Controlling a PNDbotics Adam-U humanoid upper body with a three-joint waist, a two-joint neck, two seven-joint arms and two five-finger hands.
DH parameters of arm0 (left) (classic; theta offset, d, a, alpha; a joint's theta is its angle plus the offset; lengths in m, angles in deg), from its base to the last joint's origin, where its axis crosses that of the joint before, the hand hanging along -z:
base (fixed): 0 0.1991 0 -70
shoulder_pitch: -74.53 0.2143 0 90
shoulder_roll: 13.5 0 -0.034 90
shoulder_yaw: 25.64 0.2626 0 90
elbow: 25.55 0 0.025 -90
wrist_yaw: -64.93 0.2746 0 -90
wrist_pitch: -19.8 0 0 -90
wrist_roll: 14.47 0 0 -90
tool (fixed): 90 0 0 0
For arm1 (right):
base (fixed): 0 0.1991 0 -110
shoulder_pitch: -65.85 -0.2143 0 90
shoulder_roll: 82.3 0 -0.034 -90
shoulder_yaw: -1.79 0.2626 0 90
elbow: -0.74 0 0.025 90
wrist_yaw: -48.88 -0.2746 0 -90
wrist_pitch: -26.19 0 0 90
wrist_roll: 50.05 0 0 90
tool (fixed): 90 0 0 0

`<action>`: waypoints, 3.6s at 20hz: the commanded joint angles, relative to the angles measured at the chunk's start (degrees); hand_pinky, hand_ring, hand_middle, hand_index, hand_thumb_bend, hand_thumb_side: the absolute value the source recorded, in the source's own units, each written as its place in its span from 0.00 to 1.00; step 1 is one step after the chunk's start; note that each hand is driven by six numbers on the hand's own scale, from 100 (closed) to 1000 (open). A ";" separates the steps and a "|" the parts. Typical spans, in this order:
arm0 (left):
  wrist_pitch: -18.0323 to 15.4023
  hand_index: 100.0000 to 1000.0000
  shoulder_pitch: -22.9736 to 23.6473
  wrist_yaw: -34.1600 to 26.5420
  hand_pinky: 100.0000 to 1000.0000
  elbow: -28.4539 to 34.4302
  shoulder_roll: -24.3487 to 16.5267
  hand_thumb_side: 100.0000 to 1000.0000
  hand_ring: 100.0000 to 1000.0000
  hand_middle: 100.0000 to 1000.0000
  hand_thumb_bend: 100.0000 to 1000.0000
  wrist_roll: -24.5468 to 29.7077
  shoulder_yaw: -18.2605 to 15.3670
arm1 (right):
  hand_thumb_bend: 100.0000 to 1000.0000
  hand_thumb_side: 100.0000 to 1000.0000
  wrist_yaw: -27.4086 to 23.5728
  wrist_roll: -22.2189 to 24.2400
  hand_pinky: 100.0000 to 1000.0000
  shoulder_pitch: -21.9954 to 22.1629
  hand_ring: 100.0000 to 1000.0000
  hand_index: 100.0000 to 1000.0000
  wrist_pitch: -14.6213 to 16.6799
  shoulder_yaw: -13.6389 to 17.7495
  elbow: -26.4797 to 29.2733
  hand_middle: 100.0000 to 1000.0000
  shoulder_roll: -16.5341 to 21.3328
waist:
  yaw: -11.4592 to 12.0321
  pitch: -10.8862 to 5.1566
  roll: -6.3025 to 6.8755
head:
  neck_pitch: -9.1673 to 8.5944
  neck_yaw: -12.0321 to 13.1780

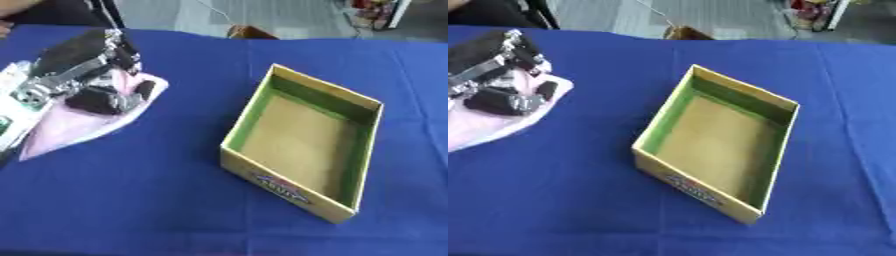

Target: Pick up objects on the table and place them in the box.

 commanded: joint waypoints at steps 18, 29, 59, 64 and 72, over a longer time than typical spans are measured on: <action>-2.39 0.00 -32.19 -5.61 0.00 -9.23 18.74 0.39 0.00 0.00 0.00 16.81 13.67 | 0.54 0.65 -0.54 2.16 0.43 -2.21 0.57 0.92 0.24 -1.58 0.57 0.78 0.42 | -4.34 0.25 -1.66 | -0.07 4.84; -3.87 0.00 -34.56 -4.79 0.00 -11.57 22.38 0.39 0.00 0.00 0.00 18.38 14.89 | 0.53 0.64 -0.83 2.63 0.43 -2.95 0.57 0.92 0.28 -1.82 0.68 0.78 -0.03 | -5.84 1.20 -1.63 | -0.07 5.31; -12.31 0.00 -34.12 4.42 0.00 -13.35 27.51 0.46 0.00 0.00 0.00 13.56 18.88 | 0.54 0.64 -1.28 3.61 0.43 -5.25 0.57 0.92 0.42 -2.49 0.97 0.78 -1.19 | -10.12 3.65 -1.90 | -0.07 6.08; -16.23 0.31 -31.59 11.19 0.00 -13.76 26.38 0.57 0.15 0.21 0.00 8.74 19.53 | 0.53 0.64 -1.23 3.46 0.43 -5.20 0.57 0.92 0.42 -2.32 0.99 0.78 -1.14 | -10.07 3.77 -1.79 | -0.07 5.89; -17.34 0.73 -29.63 20.00 0.59 -12.69 26.55 0.86 0.72 0.78 0.00 4.86 21.62 | 0.54 0.64 -1.24 3.49 0.43 -5.21 0.57 0.92 0.47 -2.30 0.94 0.78 -1.24 | -9.94 3.91 -2.02 | -0.07 5.79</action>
